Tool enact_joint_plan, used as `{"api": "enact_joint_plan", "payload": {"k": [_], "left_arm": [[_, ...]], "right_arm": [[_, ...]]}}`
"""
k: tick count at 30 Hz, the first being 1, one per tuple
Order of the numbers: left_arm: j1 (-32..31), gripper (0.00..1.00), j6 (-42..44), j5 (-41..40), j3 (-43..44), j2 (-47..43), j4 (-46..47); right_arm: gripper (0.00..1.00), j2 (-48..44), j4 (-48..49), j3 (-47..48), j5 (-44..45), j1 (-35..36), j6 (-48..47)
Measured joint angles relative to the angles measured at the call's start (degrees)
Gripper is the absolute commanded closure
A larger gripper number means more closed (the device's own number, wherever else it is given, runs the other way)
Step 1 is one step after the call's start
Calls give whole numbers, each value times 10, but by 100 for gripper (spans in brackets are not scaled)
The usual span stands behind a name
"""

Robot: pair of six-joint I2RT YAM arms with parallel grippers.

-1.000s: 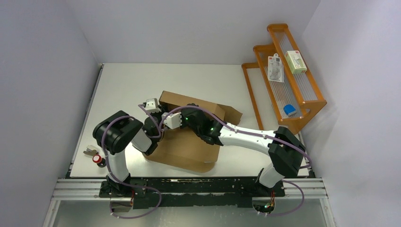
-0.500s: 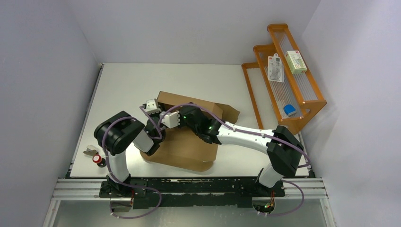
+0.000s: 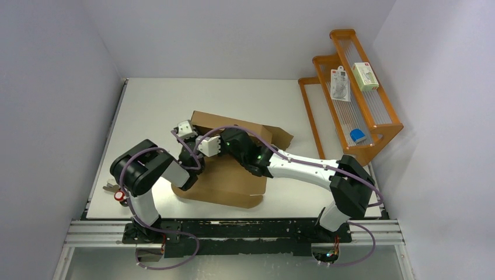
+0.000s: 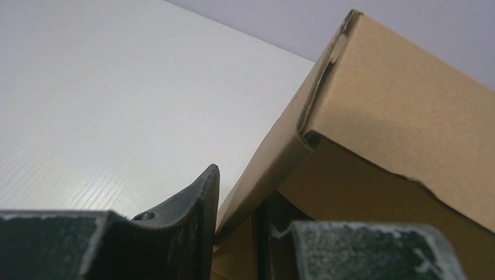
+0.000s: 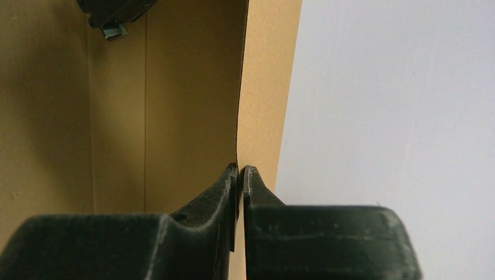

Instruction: Fold the paper box

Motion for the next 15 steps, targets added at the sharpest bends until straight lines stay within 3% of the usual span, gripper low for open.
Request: {"api": "enact_joint_plan", "payload": {"k": [10,15], "left_arm": [[6,71,-20,57,-66,-38,-15],[20,58,-33,93,-97,-118,-64]], "right_arm": [[88,12,6,-1,6,3,3],[78,14,18,-1,10,6,8]]}}
